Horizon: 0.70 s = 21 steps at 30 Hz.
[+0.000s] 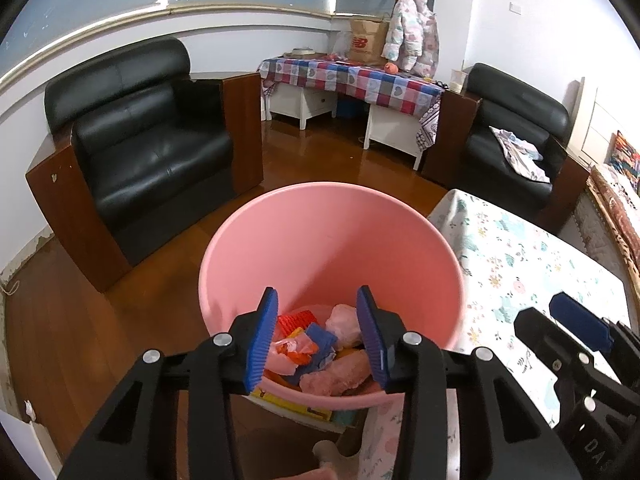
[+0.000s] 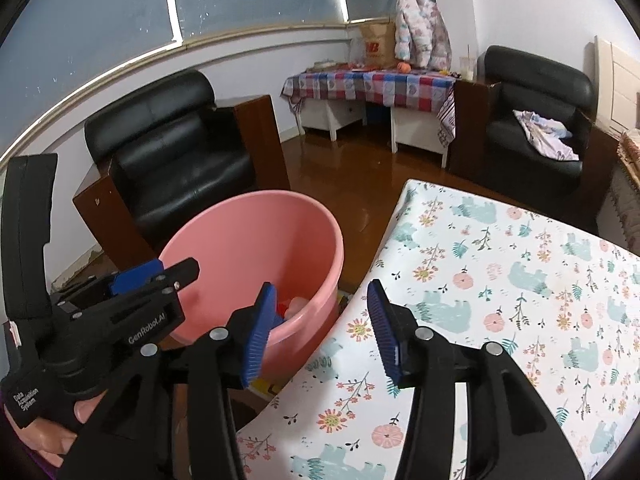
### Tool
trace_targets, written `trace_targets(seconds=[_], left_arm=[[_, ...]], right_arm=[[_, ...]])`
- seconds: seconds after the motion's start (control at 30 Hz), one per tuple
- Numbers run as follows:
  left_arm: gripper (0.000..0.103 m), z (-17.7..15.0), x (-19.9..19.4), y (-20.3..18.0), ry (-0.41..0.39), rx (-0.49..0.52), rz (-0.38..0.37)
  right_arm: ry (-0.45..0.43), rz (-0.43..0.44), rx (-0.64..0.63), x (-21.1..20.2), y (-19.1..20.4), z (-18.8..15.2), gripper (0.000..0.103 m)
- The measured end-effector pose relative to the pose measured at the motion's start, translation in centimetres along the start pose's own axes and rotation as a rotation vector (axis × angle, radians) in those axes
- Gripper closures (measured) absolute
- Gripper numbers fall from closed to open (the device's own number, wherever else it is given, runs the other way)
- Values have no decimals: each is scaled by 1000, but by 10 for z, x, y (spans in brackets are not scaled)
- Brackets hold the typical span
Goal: Collect trash
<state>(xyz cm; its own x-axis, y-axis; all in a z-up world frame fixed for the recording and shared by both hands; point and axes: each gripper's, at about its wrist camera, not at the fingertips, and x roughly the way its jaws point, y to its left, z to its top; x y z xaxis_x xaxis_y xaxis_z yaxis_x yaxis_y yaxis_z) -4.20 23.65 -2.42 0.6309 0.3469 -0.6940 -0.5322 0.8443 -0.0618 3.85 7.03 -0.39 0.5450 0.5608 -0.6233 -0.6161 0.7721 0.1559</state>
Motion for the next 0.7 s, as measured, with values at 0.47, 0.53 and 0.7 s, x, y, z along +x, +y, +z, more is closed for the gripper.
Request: trace_targets(seconds=[0.47, 0.53, 0.7], left_arm=[[66, -9, -28, -20, -24, 35, -17], [66, -9, -30, -21, -26, 38, -18], [66, -7, -34, -25, -30, 47, -16]], right_arm=[[-31, -7, 22, -16, -8, -7, 55], [-32, -8, 23, -17, -9, -8, 55], [-32, -7, 32, -20, -13, -9, 55]])
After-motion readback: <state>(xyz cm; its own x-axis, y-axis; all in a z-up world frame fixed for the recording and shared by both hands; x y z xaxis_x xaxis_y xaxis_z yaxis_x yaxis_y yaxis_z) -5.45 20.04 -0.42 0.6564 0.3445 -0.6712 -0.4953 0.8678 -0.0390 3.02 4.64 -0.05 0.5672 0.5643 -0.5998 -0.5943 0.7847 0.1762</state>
